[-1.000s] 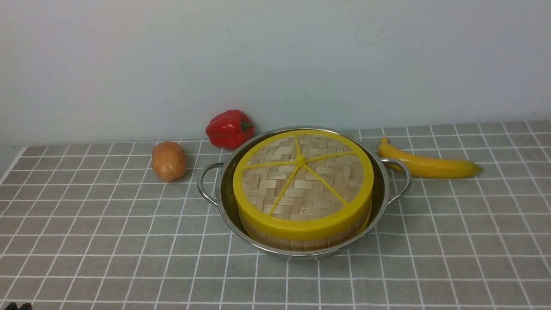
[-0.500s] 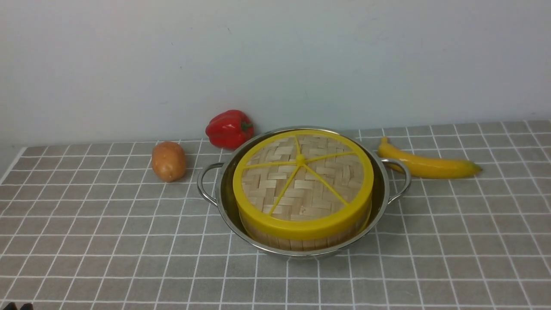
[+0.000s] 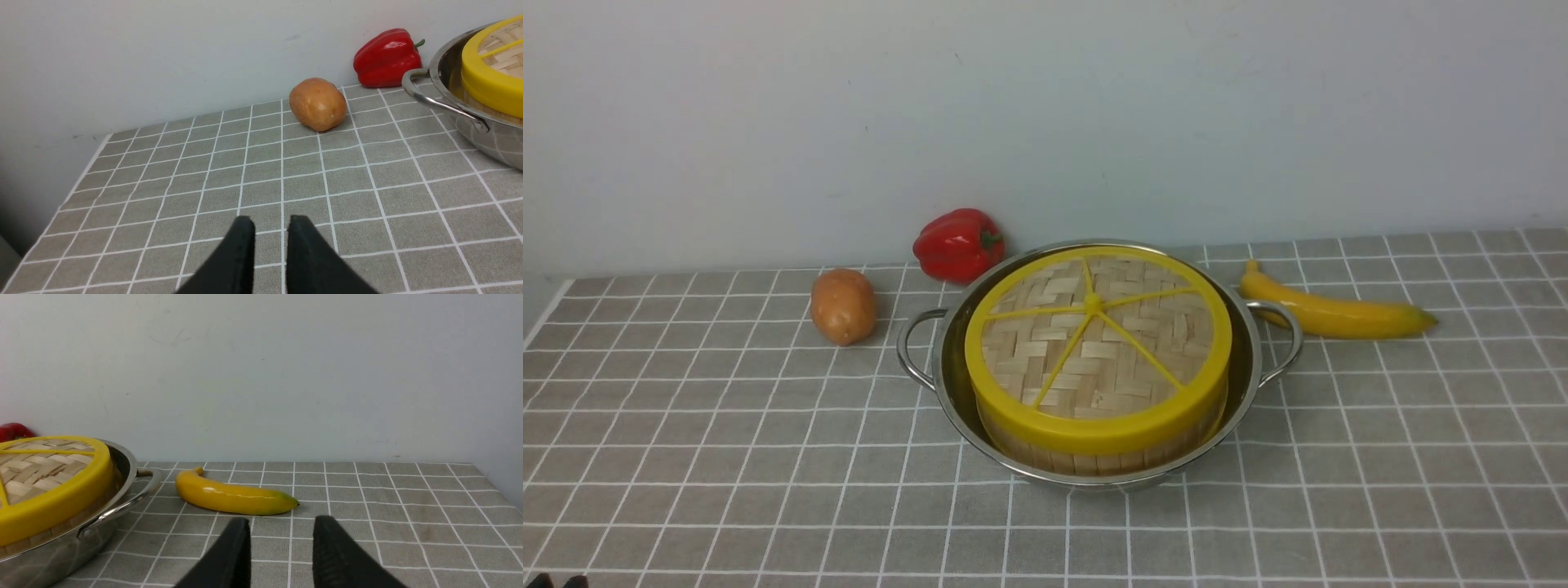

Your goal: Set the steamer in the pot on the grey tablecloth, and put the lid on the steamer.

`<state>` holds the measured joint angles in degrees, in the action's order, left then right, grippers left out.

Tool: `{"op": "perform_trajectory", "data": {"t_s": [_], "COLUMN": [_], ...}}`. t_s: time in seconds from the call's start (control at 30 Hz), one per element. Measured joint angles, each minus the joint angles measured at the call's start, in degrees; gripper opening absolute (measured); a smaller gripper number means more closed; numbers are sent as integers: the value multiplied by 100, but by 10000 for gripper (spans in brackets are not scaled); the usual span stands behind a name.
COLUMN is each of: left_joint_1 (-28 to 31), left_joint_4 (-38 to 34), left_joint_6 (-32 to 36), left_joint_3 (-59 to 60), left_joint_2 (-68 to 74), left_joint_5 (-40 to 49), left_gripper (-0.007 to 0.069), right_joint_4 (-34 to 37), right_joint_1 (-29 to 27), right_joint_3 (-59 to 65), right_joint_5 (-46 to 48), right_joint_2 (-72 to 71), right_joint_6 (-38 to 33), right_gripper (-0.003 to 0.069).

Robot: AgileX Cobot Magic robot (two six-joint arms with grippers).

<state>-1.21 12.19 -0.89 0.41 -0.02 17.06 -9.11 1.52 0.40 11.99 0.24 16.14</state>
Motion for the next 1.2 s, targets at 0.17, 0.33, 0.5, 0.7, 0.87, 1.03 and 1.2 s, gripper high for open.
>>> {"op": "perform_trajectory", "data": {"t_s": [0.17,0.33,0.5,0.7,0.87,1.03,1.2], "left_joint_1": [0,0,0,0,0,0,0], "left_joint_4": [0,0,0,0,0,0,0], "left_joint_6": [0,0,0,0,0,0,0], "left_joint_3": [0,0,0,0,0,0,0], "left_joint_2": [0,0,0,0,0,0,0], "left_joint_5": [0,0,0,0,0,0,0], "left_gripper": [128,139,149,158,160,170,176], "right_joint_4": [0,0,0,0,0,0,0], "right_joint_1": [0,0,0,0,0,0,0], "right_joint_3": [4,4,4,4,4,4,4], "right_joint_5": [0,0,0,0,0,0,0], "right_joint_2": [0,0,0,0,0,-2,-2], "right_joint_6": [0,0,0,0,0,0,0], "right_gripper": [240,240,240,240,240,240,240]}}
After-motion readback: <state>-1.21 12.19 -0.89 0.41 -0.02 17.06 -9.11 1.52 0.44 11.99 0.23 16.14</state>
